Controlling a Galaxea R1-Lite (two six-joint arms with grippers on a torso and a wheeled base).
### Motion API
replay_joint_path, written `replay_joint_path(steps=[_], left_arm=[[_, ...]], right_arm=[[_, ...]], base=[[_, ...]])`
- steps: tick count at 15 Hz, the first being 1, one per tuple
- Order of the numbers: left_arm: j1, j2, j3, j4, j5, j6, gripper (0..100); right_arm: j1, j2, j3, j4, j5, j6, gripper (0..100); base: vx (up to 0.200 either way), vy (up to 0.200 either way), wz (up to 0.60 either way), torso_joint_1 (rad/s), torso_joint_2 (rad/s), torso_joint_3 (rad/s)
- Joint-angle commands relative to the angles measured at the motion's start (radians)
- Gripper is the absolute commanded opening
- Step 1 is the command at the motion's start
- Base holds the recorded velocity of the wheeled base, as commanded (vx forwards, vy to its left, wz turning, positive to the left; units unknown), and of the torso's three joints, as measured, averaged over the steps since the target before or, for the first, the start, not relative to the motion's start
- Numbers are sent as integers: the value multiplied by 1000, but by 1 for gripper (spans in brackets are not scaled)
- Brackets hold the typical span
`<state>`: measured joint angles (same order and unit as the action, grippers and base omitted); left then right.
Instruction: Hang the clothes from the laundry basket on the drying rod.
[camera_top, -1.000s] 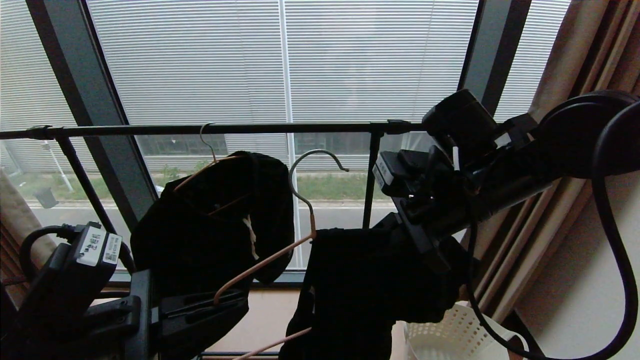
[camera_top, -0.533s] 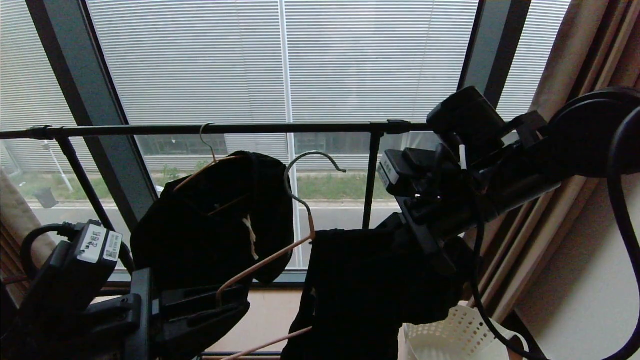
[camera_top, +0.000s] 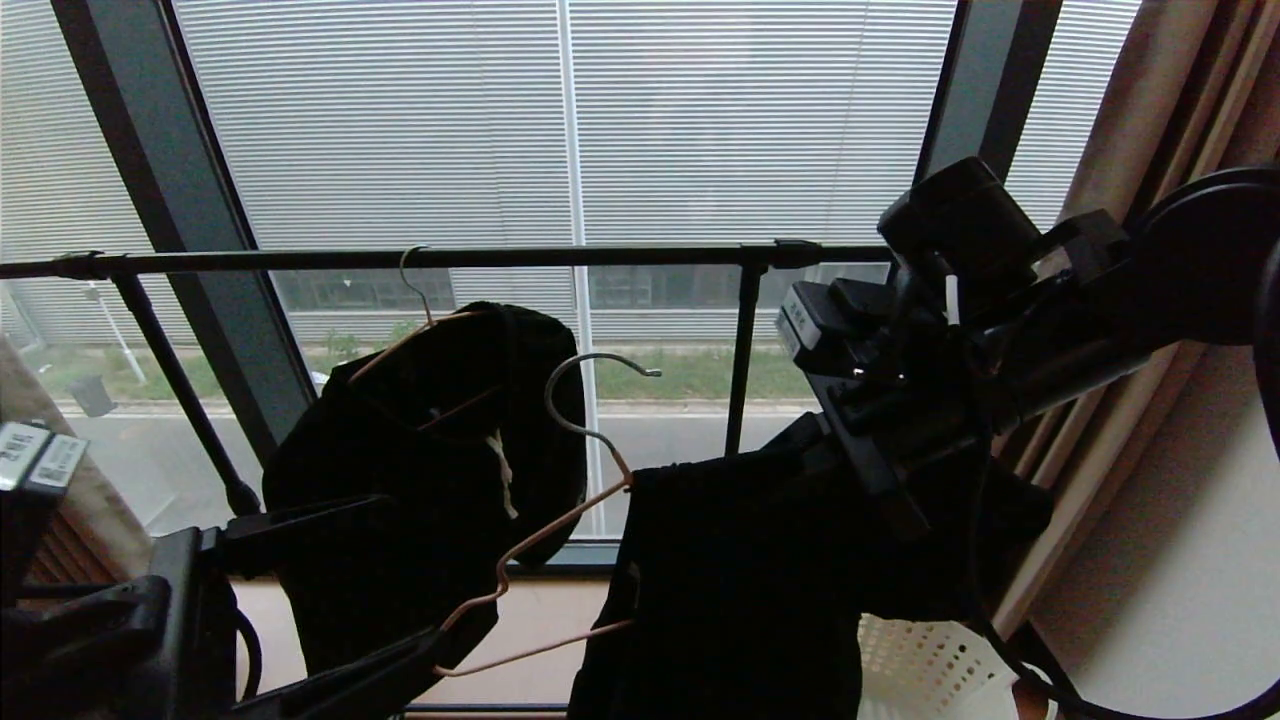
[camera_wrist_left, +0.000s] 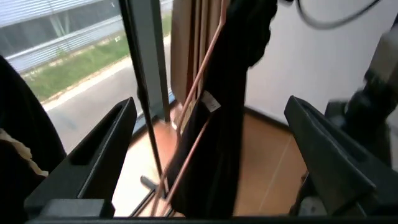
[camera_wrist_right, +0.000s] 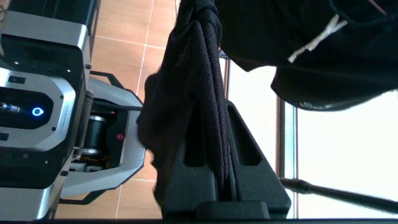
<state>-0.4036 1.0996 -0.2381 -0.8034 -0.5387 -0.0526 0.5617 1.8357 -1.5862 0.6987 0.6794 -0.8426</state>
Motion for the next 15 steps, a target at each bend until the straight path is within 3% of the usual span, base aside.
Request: replay_joint_path(steps=[1, 4, 8, 11, 13, 15], left_arm=[[85, -55, 19, 4, 0, -73, 100], [158, -4, 92, 4, -1, -102, 100], [161, 148, 123, 1, -17, -253, 100], [157, 250, 117, -3, -35, -254, 100], [137, 364, 112, -80, -35, -254, 100], [109, 491, 125, -223, -37, -256, 100]], right_arm=[[-19, -12, 0, -2, -4, 11, 0], [-43, -35, -9, -5, -92, 39, 0], [-45, -53, -67, -8, -199, 168, 0], [-45, -84, -84, -10, -210, 254, 0], [-45, -122, -83, -8, -215, 275, 0], [-43, -150, -77, -4, -215, 275, 0]], base=[[0, 0, 0, 0, 0, 0], [0, 0, 0, 0, 0, 0], [0, 0, 0, 0, 0, 0], [0, 0, 0, 0, 0, 0], [0, 0, 0, 0, 0, 0], [0, 0, 0, 0, 0, 0]])
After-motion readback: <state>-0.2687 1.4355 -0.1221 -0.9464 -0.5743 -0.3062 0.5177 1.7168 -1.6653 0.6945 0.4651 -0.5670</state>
